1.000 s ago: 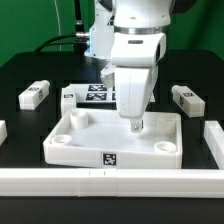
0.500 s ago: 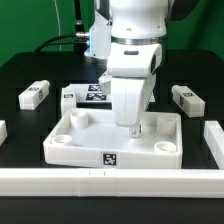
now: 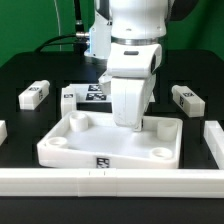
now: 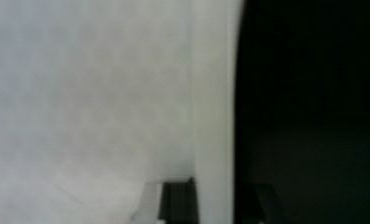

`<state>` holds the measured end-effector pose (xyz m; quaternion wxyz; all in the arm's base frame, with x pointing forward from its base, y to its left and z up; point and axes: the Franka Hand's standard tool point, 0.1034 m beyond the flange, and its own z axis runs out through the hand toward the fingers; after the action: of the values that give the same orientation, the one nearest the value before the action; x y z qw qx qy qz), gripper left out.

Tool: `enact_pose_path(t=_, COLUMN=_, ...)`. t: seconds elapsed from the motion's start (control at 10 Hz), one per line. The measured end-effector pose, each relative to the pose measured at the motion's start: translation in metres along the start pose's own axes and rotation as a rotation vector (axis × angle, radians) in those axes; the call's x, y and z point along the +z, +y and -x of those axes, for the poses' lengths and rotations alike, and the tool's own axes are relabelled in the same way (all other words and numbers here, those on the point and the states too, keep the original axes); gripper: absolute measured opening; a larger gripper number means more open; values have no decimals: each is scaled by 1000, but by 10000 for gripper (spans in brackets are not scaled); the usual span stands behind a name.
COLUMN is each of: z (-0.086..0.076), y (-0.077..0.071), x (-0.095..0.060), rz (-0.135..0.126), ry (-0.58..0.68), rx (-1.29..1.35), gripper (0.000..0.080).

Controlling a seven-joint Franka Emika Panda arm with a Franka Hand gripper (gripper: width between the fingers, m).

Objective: Assemble desk

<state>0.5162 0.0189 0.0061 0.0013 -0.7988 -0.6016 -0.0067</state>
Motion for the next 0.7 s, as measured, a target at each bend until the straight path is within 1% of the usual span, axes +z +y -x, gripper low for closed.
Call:
enact_pose_path(t=0.5, z=0, y=0, x=0, rz=0, ry=-2, rx=-18, gripper=57)
enact_pose_path(t=0.7, z=-8, y=2, x=-1, rz=10, ry=-10, rx=-143, gripper=57)
